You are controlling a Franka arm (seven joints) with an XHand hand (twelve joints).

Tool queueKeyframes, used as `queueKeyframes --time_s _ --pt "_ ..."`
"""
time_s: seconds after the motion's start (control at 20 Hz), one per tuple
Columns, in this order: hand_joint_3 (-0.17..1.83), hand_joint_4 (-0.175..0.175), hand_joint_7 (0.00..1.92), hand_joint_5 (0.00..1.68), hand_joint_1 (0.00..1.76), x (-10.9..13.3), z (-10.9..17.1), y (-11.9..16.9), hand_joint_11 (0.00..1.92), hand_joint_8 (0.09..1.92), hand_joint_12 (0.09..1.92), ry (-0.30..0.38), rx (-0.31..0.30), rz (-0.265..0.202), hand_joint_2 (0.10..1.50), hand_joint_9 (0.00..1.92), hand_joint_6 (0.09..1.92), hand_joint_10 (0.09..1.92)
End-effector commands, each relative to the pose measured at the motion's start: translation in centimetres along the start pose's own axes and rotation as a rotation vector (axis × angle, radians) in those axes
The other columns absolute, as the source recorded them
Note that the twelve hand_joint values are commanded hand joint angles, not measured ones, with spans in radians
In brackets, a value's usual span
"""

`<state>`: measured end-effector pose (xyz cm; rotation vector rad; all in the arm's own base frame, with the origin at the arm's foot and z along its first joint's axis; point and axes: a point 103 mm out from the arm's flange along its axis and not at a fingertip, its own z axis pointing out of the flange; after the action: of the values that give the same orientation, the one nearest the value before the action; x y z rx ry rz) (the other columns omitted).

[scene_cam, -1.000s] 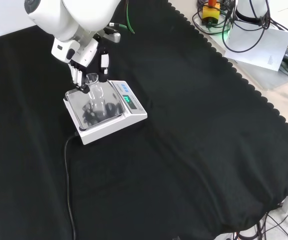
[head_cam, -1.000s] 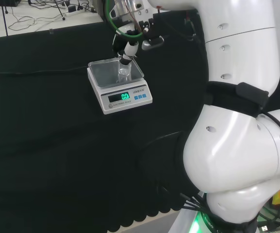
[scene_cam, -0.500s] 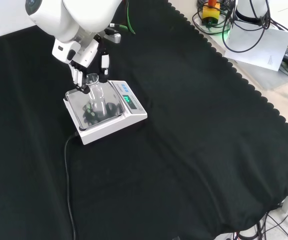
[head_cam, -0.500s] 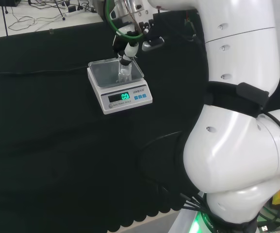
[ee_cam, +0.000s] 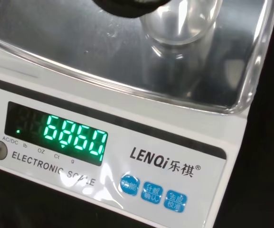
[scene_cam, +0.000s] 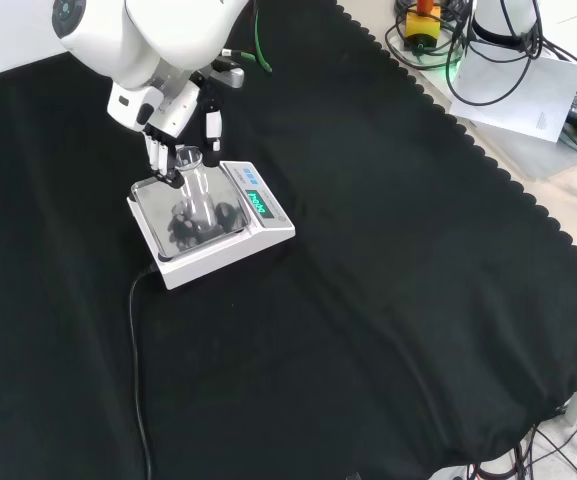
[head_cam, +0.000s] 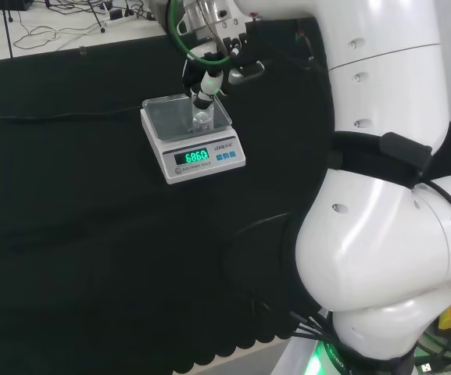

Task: Put the beaker on the electronic balance.

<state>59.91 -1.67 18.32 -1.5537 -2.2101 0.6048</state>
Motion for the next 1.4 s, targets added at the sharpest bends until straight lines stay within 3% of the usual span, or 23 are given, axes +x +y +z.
queueKeyframes --time_s 0.05,0.4,0.6,0.85,1.0,1.15,1.4 --pt "-0.15 -0.175 0.72 0.87 1.02 0.02 0.04 -0.03 1.22 0.83 0.8 -0.004 0.016 0.006 0.96 1.11 0.82 0.53" --pt "-0.17 -0.172 0.56 0.69 0.96 0.05 -0.01 -0.02 1.01 0.85 0.96 -0.003 0.02 0.01 0.94 0.88 0.91 0.64" --pt "-0.17 -0.106 0.36 0.43 0.9 -0.15 0.1 -0.09 0.76 0.81 1.15 -0.005 0.029 0.008 0.91 0.58 0.88 0.74" --pt "-0.17 -0.044 0.07 0.22 0.83 -0.5 0.21 -0.18 0.36 0.73 1.38 -0.004 0.069 0.019 0.87 0.12 0.58 0.89" --pt "-0.17 -0.017 0.01 0.16 0.79 -0.71 0.33 -0.15 0.08 0.43 1.43 -0.004 0.11 0.025 0.85 0.01 0.32 0.52" --pt "-0.16 -0.003 0.0 0.14 0.76 -0.83 0.26 -0.17 0.01 0.18 1.33 0.004 0.112 0.022 0.82 0.0 0.15 0.21" --pt "-0.15 -0.002 0.0 0.16 0.75 -0.35 0.59 -0.08 0.0 0.14 1.29 -0.009 0.123 0.011 0.81 0.0 0.09 0.21"
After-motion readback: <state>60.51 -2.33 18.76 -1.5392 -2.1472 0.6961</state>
